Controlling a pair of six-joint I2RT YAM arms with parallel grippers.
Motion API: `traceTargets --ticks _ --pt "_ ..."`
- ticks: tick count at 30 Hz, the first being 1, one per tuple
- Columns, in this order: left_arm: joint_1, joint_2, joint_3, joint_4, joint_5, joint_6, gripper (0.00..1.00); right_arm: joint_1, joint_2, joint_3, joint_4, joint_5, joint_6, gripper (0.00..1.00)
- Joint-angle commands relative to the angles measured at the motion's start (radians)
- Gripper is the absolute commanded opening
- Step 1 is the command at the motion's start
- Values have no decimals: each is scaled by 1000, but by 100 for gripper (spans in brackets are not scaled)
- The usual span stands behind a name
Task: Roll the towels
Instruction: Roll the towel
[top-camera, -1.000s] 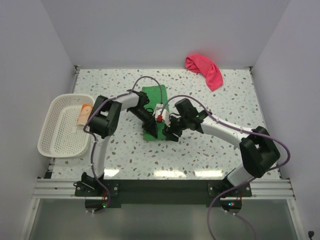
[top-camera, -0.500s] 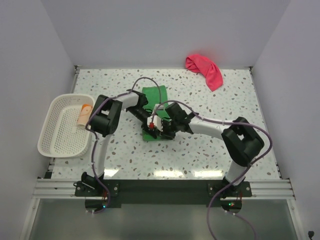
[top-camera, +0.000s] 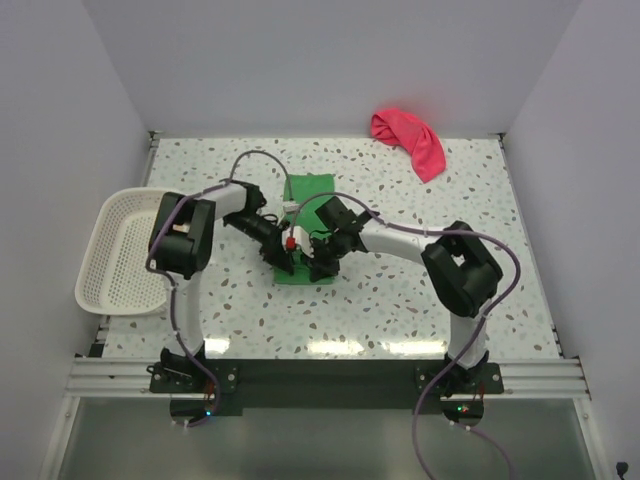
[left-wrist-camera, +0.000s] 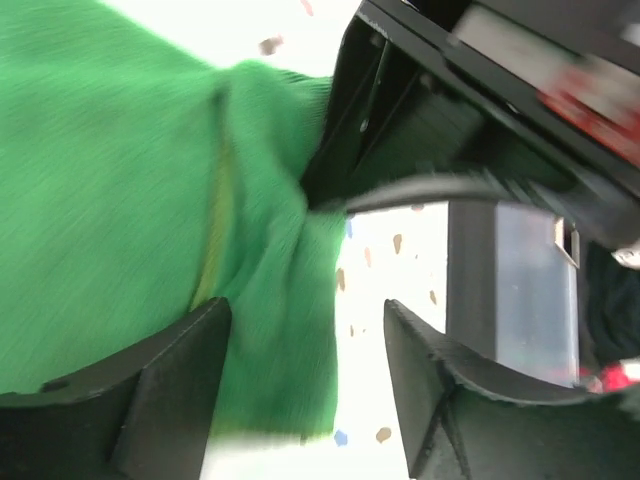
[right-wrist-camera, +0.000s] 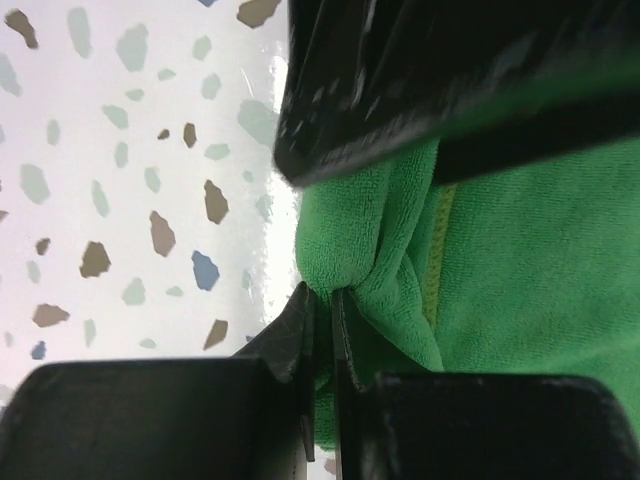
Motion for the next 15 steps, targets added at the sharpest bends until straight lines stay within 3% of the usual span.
traceTargets --ticks 1,7,11,15 --pt "112 -119 -49 111 -53 -14 69 4 49 40 -95 -110 76 0" --pt "249 -246 -71 154 -4 -41 70 -10 132 85 -106 -212 156 0" --pt "306 -361 -140 218 -39 -53 67 -39 215 167 -199 -330 179 0" --pt "310 -610 -360 373 -155 -47 66 -55 337 302 -376 -454 129 0"
